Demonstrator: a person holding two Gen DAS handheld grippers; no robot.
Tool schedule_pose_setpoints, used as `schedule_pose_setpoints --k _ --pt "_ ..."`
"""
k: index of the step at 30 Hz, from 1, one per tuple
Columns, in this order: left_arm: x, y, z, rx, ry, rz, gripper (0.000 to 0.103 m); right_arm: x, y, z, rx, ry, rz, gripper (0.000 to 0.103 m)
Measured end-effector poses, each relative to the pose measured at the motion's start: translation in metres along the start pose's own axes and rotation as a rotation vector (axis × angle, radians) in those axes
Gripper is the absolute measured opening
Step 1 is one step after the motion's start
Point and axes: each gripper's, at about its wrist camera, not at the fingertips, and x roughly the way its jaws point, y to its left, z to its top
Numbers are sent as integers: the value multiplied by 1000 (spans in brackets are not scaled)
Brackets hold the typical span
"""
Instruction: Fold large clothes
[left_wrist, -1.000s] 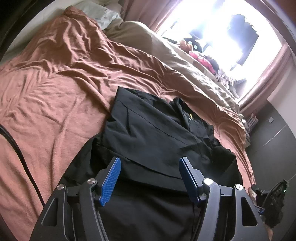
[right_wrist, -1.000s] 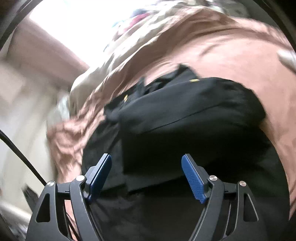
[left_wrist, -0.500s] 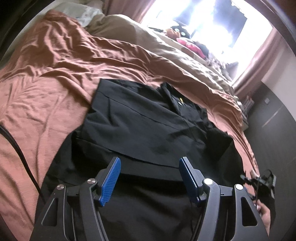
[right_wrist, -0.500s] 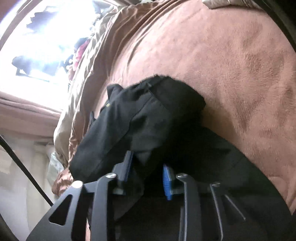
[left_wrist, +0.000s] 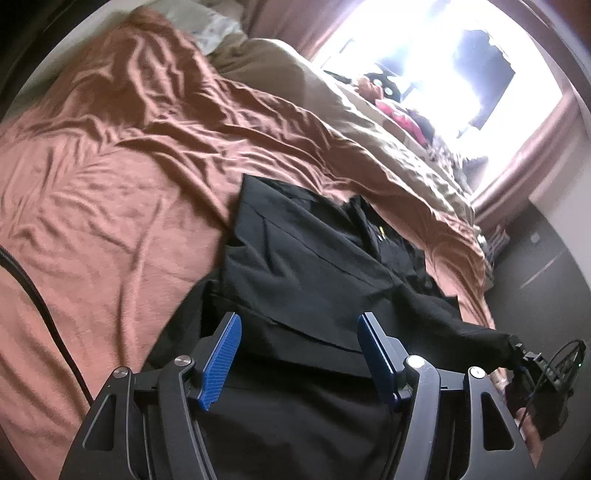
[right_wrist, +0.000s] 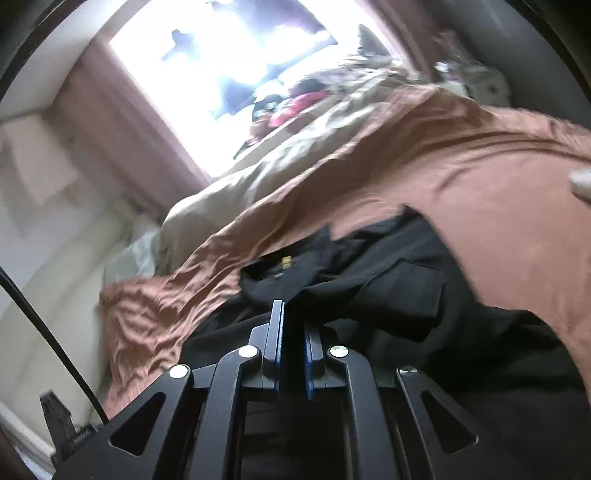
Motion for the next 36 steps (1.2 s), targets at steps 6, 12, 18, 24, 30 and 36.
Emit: schedule_pose_setpoints --k 6,12,18,24,30,36 --pt "-12 21 9 -82 -25 -31 67 16 62 -25 -156 84 70 6" --pt "-29 51 16 -198 -68 -52 67 58 111 -51 -291 200 151 6" --pt "-35 70 16 -271 -80 -61 67 115 138 -73 -379 375 133 6" --pt "-43 78 18 -288 -107 -24 67 142 135 -81 -355 481 154 15" --pt "-39 78 17 -291 -96 -29 67 137 133 -78 -346 530 239 80" --pt "-34 71 17 -261 -81 -22 67 106 87 -59 -261 491 182 80"
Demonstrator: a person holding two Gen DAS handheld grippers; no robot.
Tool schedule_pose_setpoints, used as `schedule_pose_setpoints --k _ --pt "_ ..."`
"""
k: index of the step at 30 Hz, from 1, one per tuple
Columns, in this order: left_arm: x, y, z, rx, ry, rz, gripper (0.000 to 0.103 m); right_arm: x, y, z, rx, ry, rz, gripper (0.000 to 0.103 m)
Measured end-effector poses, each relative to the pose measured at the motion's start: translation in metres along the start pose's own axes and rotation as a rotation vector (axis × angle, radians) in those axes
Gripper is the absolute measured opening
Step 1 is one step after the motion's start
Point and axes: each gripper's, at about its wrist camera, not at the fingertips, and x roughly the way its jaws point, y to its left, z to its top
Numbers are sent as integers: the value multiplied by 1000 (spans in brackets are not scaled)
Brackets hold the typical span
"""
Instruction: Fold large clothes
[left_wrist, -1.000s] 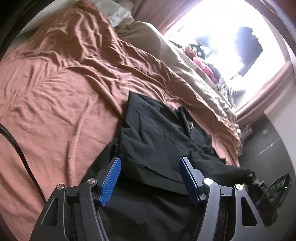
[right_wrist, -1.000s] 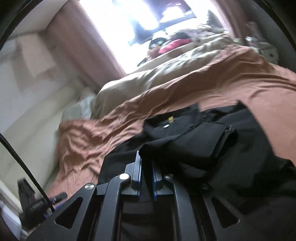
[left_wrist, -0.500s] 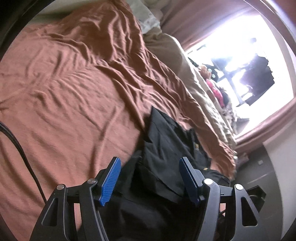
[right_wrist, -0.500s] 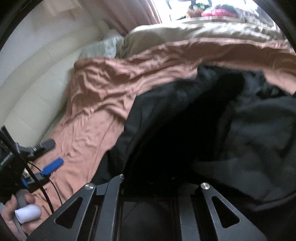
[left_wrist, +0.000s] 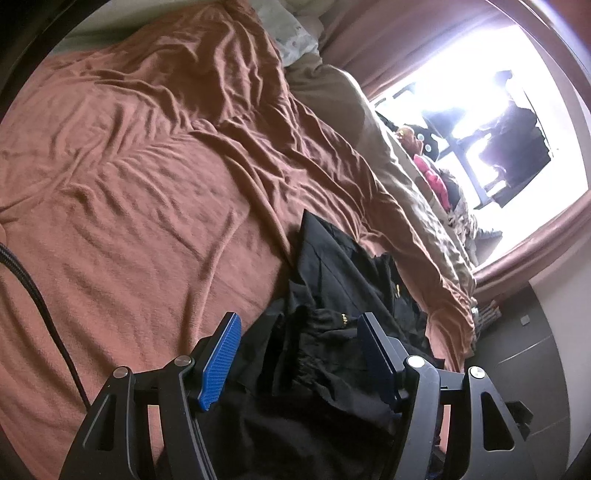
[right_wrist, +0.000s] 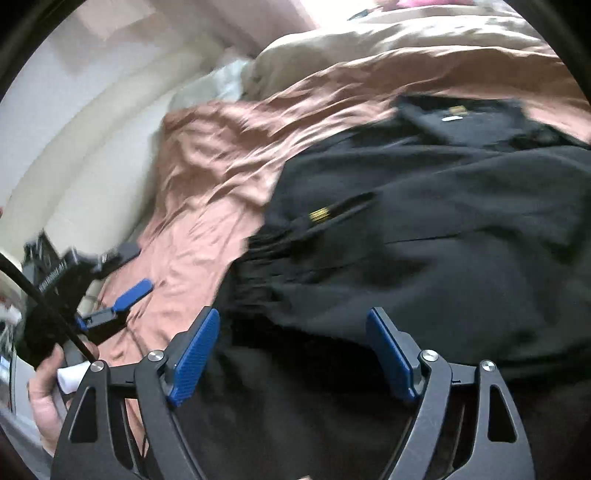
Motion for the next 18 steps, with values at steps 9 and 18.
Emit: schedule_pose_setpoints --k 9,18 --pt "42 -28 -23 148 113 75 67 -98 -126 -33 379 -206 -207 80" --pt "80 -37 -54 273 206 229 67 -134 -205 -70 729 -263 -286 64"
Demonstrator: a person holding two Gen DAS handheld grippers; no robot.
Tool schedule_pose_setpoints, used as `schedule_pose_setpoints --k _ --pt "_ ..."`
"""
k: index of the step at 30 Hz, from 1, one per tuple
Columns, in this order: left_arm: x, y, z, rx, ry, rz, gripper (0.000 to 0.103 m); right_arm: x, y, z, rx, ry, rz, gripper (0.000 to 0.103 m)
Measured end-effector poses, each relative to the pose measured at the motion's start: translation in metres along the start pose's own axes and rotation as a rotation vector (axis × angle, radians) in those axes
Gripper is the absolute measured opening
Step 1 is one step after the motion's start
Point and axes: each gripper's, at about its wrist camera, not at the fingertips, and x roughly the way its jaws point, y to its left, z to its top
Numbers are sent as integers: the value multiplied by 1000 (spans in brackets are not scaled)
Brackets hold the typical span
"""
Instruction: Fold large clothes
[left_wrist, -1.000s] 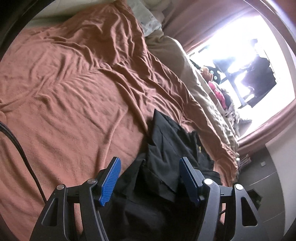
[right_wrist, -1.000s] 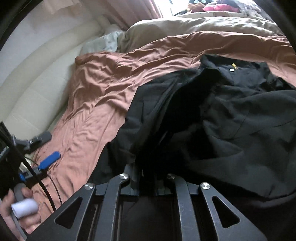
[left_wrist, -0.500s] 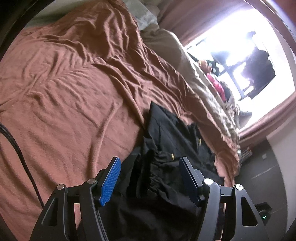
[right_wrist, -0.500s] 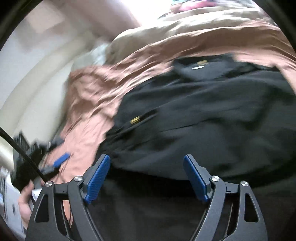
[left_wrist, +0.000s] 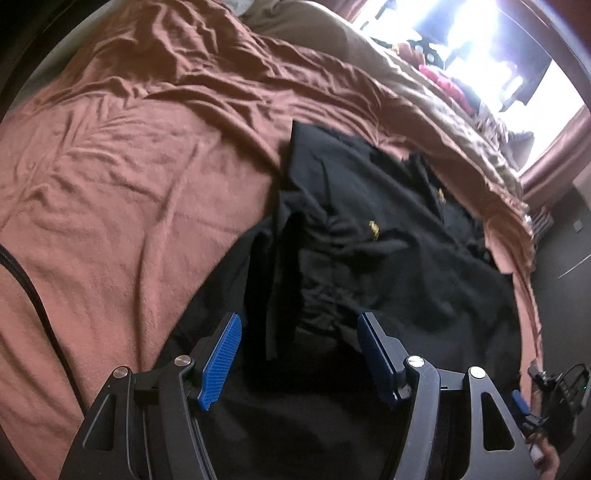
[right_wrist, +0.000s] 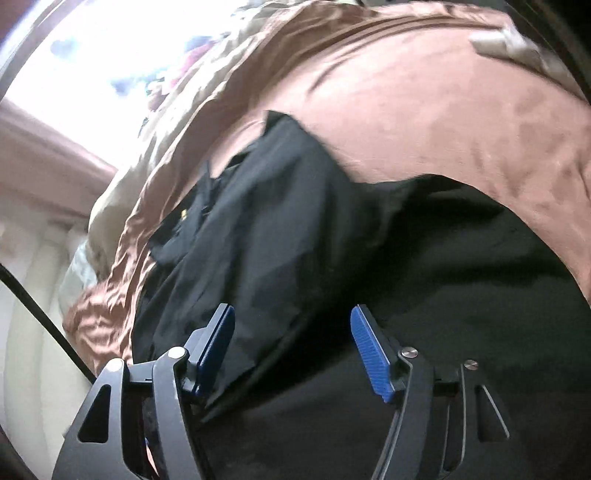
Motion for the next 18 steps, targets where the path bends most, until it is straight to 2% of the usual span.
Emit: schedule_pose_setpoints --k 3,4,5,7,8,10,12,15,18 --pt "6 -12 -6 81 -5 71 67 7 -12 4 62 26 45 51" --pt "9 -18 -8 121 -8 94 64 13 -16 7 75 34 56 46" --pt "13 -21 -10 143 -5 105 53 16 -19 10 83 40 61 36" --pt "21 -26 -13 171 11 129 37 27 -28 17 110 49 107 25" --pt "20 -29 -14 188 -3 137 24 28 -34 22 123 49 123 17" --pt "14 -37 -15 233 -50 164 16 27 -46 29 170 39 172 9" --pt "8 -42 -11 225 -73 135 11 19 -59 35 215 14 226 8" --pt "4 -55 -5 233 -98 127 10 13 -67 44 213 -17 232 8" --pt "6 -75 0 310 -99 156 9 13 -73 51 231 -31 244 8"
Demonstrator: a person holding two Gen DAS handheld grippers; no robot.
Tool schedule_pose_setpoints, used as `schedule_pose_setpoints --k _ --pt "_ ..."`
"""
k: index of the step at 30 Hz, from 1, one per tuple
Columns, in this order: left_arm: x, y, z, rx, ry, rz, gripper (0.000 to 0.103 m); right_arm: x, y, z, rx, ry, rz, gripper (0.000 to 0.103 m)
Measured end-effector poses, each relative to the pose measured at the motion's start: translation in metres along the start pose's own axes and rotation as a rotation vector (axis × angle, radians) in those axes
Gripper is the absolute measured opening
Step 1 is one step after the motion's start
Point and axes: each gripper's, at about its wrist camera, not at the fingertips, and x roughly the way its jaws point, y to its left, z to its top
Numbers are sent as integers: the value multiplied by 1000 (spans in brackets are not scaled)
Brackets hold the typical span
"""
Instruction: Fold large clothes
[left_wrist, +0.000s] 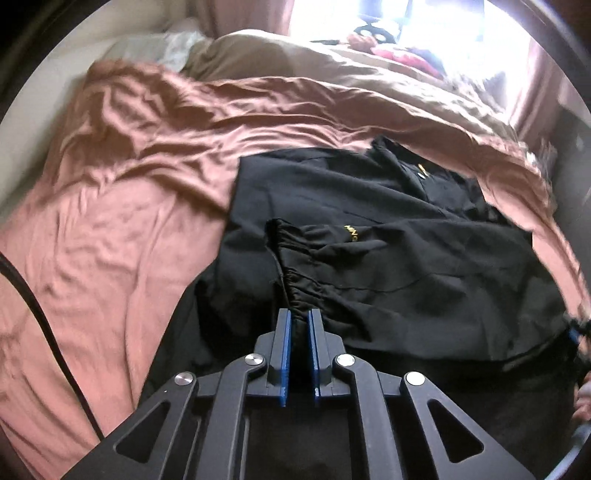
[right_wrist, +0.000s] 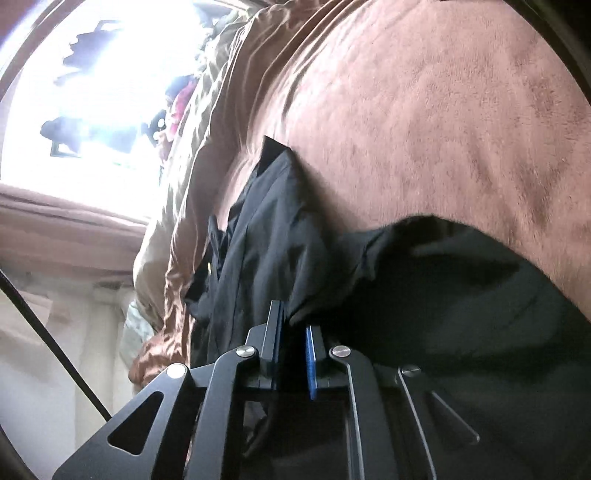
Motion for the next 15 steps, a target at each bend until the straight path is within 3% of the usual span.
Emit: schedule_pose_setpoints --k 4,9,12,13,14,15 --pt "9 -7 18 21 10 13 9 9 -8 -8 54 -5 -4 8" --pt "21 -19 30 68 37 33 9 -8 -13 -7 125 21 5 10" --pt "21 -18 37 68 32 49 9 -25 -13 -6 125 13 20 37" --pt "20 -17 40 63 26 55 9 -29 -15 -7 139 12 28 55" --pt "19 -17 42 64 21 64 9 -38 -19 -7 156 0 24 65" --pt "18 -16 43 69 13 76 9 -44 -20 -8 160 -13 12 65"
